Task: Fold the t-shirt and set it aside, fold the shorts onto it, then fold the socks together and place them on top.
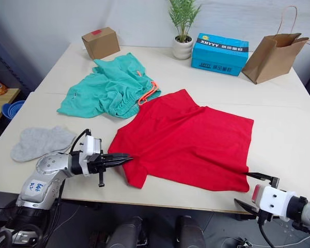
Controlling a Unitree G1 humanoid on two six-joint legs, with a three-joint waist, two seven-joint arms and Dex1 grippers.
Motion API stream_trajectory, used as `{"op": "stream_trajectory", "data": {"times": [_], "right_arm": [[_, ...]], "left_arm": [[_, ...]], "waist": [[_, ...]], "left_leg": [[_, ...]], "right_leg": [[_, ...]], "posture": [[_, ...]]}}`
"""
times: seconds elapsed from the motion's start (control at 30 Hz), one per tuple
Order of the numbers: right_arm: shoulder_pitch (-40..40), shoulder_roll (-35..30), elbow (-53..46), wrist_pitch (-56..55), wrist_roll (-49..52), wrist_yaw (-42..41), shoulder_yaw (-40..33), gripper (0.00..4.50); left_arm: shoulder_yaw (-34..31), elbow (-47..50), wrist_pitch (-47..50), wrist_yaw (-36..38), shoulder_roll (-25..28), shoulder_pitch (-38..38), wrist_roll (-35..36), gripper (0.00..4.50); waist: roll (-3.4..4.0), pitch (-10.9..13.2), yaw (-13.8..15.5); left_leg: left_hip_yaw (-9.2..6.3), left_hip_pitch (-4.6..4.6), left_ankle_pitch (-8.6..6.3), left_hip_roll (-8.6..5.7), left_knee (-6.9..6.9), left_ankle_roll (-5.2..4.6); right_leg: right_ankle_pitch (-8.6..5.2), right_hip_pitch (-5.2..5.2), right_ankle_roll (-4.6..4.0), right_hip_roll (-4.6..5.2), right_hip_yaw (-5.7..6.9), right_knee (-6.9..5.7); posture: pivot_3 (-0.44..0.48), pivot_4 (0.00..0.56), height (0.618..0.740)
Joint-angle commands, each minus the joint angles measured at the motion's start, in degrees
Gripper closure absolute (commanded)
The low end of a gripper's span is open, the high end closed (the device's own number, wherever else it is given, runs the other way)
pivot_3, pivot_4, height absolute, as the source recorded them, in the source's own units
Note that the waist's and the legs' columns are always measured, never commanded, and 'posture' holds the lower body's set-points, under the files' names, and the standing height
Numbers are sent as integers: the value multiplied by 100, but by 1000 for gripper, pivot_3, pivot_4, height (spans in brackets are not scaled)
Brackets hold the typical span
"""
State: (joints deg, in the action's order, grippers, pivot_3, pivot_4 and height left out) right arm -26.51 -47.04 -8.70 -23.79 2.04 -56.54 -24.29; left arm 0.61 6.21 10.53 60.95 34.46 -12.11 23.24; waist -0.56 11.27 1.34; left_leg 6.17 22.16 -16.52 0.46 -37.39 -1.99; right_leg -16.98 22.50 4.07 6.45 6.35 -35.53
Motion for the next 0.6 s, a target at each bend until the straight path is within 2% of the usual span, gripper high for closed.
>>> {"op": "stream_trajectory", "data": {"times": [0.03, 0.37, 0.4, 0.47, 0.6], "right_arm": [[0, -11, 178, -393, -286, 211, 236, 915], [492, -189, 380, 98, -383, 424, 704, 4318], [507, -207, 376, 117, -395, 443, 721, 4456], [530, -249, 371, 182, -360, 466, 715, 4456], [384, -397, -26, 643, 589, -13, 475, 4456]], "left_arm": [[-8, 41, -69, -12, -18, -85, -11, 4500], [-18, -96, -131, 64, 16, -175, -54, 4500], [-26, -110, -142, 73, 21, -165, -58, 4500], [-49, -156, -184, 91, 34, -135, -66, 4500], [-216, -148, -73, 196, 135, -106, 136, 4500]], "waist": [[-3, -1, -4], [-15, -7, -19], [-15, -7, -15], [-15, -8, -12], [-13, -7, -1]], "left_leg": [[0, -2, 1, 0, 2, 1], [0, -8, 3, 2, 2, 3], [0, -7, 3, 2, 2, 2], [0, -7, 3, 2, 2, 1], [-1, -6, 2, 1, 2, 0]], "right_leg": [[0, 0, 0, -1, 0, 0], [1, -3, -1, -1, -6, -2], [1, -2, -1, -1, -6, -2], [1, -2, -1, -1, -5, -1], [0, -1, -1, -1, -5, 0]], "posture": [[0, 150, 740], [0, 150, 740], [0, 150, 740], [0, 150, 740], [0, 150, 740]]}}
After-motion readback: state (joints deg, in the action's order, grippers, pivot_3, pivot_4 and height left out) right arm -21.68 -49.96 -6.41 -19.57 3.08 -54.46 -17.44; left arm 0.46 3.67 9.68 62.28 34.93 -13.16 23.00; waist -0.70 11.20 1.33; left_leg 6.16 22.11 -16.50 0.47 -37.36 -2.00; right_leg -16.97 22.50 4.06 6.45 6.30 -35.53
